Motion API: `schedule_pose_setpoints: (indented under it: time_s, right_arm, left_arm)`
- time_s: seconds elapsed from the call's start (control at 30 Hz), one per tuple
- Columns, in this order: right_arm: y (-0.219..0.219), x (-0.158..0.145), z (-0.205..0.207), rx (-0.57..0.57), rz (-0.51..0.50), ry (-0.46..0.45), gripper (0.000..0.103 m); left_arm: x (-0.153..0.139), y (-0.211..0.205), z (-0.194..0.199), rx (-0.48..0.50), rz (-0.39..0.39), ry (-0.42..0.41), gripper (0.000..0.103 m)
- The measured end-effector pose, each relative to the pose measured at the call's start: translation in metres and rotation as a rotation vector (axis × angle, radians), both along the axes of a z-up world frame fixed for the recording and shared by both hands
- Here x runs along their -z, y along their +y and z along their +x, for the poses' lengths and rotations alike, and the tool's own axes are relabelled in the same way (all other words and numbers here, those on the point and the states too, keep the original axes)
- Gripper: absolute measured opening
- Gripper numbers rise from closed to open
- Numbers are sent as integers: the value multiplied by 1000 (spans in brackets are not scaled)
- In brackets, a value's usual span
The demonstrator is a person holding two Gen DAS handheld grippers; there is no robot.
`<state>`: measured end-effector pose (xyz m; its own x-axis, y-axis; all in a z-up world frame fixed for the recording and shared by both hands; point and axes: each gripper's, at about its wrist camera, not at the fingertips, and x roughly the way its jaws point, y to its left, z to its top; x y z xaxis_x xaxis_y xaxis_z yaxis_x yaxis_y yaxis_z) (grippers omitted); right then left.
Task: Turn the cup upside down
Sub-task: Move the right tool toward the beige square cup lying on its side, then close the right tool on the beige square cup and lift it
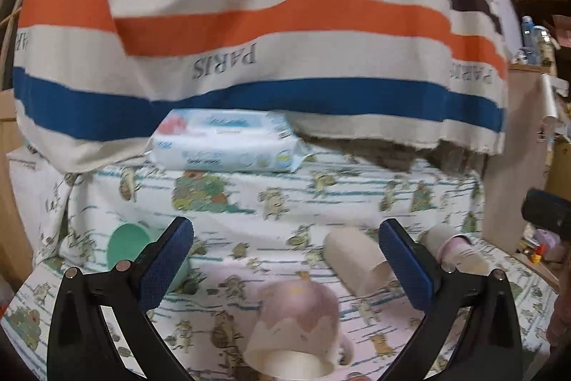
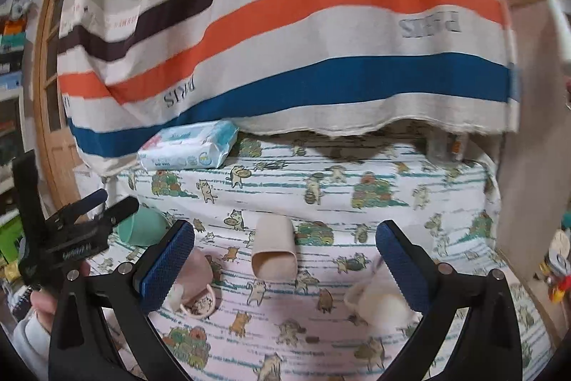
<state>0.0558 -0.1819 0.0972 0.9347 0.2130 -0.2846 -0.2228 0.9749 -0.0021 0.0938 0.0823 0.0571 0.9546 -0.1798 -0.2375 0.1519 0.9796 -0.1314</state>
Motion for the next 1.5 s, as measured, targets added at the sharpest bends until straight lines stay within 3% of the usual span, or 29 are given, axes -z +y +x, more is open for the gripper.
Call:
schedule_pose_setpoints:
  time_s: [0.17,0.3,0.43,0.57,0.7,0.73,0.83,1.0,1.2,1.5]
  right_arm:
    - [24,-5,61,13,-50,96,103]
    - [33,-6,96,20,-48,150,103]
    - [45,0,118,6,-56,207,103]
    - [54,2,131,110,-84,233,103]
    - [57,5,151,89,-82,311,102]
    - [60,8,160,92,-101,328,102]
    - [62,19,179,100,-110,382,87]
    - [63,58,223,7,-35,588,82]
    - [73,92,242,42,-137,635,82]
    - [68,120,256,30,-111,690,82]
  left_arm:
    - [7,14,11,-32,-23,44,103]
    - [15,14,20,-47,9,77,103]
    - [17,19,25,-62,16,97,103]
    - [15,32,26,-62,-36,112,103]
    - [24,34,35,-74,-55,162,103]
    - [28,31,39,-72,-48,182,103]
    - [34,23,45,-66,-13,206,103]
    - [41,27,46,-104,-50,221,103]
    - [51,34,58,-108,-92,285,103]
    - [52,34,59,-129,-85,305,103]
